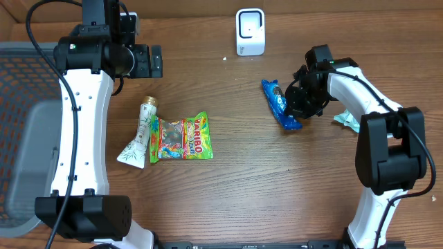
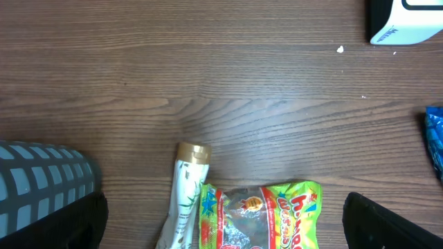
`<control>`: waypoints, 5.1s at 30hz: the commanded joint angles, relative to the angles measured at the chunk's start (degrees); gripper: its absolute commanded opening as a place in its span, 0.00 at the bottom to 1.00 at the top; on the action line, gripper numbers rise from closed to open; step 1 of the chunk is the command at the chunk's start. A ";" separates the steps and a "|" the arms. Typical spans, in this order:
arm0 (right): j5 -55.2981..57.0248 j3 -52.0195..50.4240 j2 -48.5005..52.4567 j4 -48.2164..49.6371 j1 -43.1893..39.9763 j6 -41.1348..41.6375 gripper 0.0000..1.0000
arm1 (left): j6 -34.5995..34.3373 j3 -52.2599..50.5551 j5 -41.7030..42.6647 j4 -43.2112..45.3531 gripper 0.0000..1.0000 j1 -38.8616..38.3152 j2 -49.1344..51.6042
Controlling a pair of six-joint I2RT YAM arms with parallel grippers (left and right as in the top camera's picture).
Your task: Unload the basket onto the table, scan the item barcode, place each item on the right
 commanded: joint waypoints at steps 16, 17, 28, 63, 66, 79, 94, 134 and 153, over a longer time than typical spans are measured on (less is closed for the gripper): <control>-16.55 0.61 -10.69 -2.71 -0.66 -4.24 0.04 | -1.01 -0.17 0.42 0.04 1.00 -0.37 -0.11; -18.25 0.61 -10.69 -3.06 -0.66 -4.96 0.04 | -1.03 -0.17 0.39 0.04 1.00 -0.37 -0.11; -42.42 0.61 -10.69 -7.13 -2.80 -13.99 0.04 | -1.01 -0.17 0.39 0.04 1.00 -0.37 -0.11; 3.82 -0.22 -10.58 -2.01 10.05 -10.62 0.61 | -1.01 -0.17 0.39 0.04 1.00 -0.37 -0.11; 7.52 0.94 -10.69 -2.10 12.00 -10.67 0.63 | -1.03 -0.17 0.39 0.04 1.00 -0.37 -0.11; 36.52 -1.18 -9.14 3.37 29.53 -12.92 0.50 | -1.01 -0.17 0.39 0.04 1.00 -0.37 -0.11; 42.03 -4.00 -0.50 13.53 30.91 -15.67 0.50 | -1.01 -0.17 0.39 0.04 1.00 -0.37 -0.11; -32.76 6.67 -6.54 -2.82 7.28 -11.67 0.04 | -1.03 -0.17 0.39 0.04 1.00 -0.37 -0.11; -21.57 -4.31 1.25 12.17 2.67 -11.04 0.19 | -1.01 -0.17 0.39 0.04 1.00 -0.37 -0.11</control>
